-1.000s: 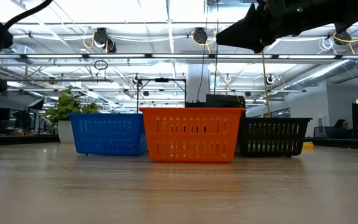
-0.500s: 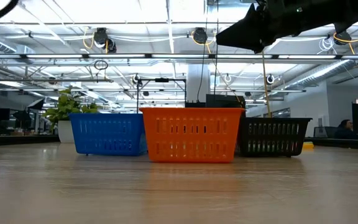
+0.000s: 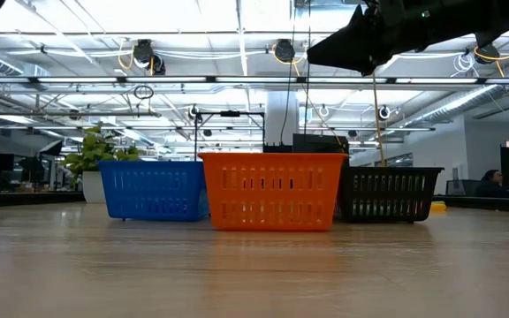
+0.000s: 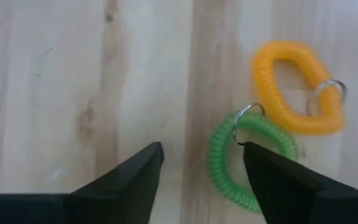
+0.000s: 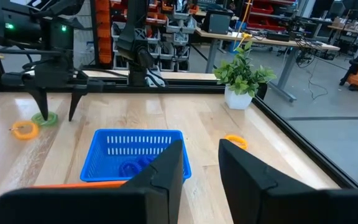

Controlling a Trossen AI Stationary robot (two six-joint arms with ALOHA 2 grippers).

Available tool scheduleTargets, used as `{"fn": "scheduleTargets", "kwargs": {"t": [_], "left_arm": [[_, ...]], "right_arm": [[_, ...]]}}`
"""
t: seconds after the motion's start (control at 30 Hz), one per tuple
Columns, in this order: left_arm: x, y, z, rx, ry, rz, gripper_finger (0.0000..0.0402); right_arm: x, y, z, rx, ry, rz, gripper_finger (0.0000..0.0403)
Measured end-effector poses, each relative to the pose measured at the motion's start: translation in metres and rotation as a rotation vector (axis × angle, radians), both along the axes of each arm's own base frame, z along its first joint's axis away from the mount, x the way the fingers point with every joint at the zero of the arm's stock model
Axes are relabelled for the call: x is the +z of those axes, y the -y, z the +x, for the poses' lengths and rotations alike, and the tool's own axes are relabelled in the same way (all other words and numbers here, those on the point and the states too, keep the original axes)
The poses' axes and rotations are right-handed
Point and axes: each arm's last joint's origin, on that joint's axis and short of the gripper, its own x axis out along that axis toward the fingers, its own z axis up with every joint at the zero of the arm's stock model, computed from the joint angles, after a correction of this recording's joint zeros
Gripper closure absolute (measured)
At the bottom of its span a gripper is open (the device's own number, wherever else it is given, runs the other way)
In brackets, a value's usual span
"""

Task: Sort spring keychains
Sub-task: Put the green spring keychain into the black bin

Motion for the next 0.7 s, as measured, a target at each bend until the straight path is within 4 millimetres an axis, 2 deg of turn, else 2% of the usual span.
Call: {"fn": "scheduleTargets", "kwargs": {"t": [0.17, 0.4, 0.47, 0.57, 0.7], "left_arm": [[-0.001, -0.003, -0.001, 0.058, 0.022, 0.041, 0.025], [-0.001, -0.005, 0.001, -0.001, 0.09, 0.116, 0.0382], [-0.003, -0.009, 0.002, 0.067, 0.159, 0.165, 0.0386], [-0.008, -0.016, 0.003, 0.197, 0.24, 0.202, 0.0359], [-0.016, -0.022, -0.001, 0.203, 0.247, 0.201, 0.0344]], "right_arm": [[0.0, 0.0, 0.0, 0.0, 0.0, 0.0, 0.0314], [0.0, 0.0, 0.0, 0.0, 0.0, 0.0, 0.0314], [0.0, 0.0, 0.0, 0.0, 0.0, 0.0, 0.0314], [0.0, 0.0, 0.0, 0.0, 0.0, 0.0, 0.0314], [0.0, 0.0, 0.0, -0.001, 0.002, 0.007, 0.0314]]}}
